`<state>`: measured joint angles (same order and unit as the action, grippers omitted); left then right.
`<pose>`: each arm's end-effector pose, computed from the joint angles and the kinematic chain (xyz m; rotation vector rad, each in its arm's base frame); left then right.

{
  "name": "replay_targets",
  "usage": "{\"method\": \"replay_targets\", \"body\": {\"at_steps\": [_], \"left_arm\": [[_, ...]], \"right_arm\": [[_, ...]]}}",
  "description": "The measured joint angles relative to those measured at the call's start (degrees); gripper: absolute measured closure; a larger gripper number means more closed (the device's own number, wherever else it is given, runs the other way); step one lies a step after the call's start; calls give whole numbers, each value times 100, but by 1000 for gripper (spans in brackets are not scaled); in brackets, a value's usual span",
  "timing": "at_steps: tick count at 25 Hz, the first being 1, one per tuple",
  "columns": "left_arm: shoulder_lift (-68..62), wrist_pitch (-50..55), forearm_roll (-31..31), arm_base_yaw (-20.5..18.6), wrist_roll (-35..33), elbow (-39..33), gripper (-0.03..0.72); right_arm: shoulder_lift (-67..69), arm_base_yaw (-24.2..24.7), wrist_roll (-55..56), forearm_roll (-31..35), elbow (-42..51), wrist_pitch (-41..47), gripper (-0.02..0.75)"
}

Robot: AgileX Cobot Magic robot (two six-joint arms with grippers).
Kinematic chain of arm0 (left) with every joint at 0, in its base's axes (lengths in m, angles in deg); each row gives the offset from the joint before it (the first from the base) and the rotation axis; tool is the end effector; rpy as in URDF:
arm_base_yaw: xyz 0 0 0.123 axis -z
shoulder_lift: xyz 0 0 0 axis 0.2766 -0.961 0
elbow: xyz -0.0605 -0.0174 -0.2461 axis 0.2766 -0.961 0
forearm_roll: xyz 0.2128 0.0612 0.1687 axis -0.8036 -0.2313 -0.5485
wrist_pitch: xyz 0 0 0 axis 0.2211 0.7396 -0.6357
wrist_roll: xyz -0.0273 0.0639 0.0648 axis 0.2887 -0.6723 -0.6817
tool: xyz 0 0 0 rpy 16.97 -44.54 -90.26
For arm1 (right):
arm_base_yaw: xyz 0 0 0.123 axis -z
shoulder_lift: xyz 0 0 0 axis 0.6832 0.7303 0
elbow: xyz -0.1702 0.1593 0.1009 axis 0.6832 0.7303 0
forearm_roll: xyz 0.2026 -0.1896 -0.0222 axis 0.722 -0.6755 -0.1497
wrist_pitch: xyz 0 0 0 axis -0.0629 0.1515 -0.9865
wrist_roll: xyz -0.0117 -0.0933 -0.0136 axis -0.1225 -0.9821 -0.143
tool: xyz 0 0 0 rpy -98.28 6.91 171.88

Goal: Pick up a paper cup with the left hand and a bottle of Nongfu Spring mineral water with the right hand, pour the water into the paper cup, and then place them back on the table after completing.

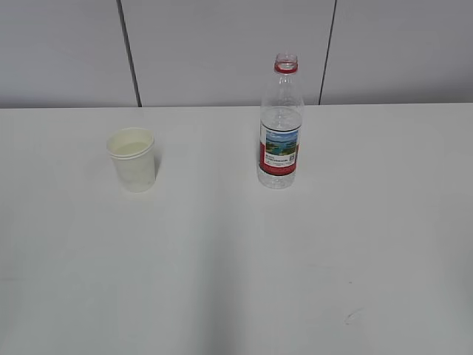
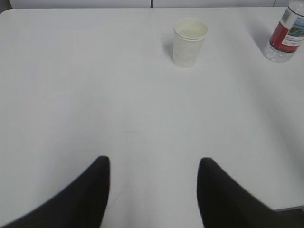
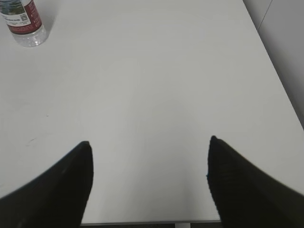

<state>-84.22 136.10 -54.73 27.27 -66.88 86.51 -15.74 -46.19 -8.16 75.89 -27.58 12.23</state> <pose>0.0477 -0.0015 0.2940 0.0140 2.0556 -0.1201 0.0468 -0.0128 0.2834 0.0264 2.0998 -0.1466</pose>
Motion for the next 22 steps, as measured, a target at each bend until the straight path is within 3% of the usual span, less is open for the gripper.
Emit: {"method": "replay_targets", "body": {"at_steps": [22], "left_arm": [[0, 0, 0, 0, 0, 0, 314]], "right_arm": [[0, 0, 0, 0, 0, 0, 185]]}}
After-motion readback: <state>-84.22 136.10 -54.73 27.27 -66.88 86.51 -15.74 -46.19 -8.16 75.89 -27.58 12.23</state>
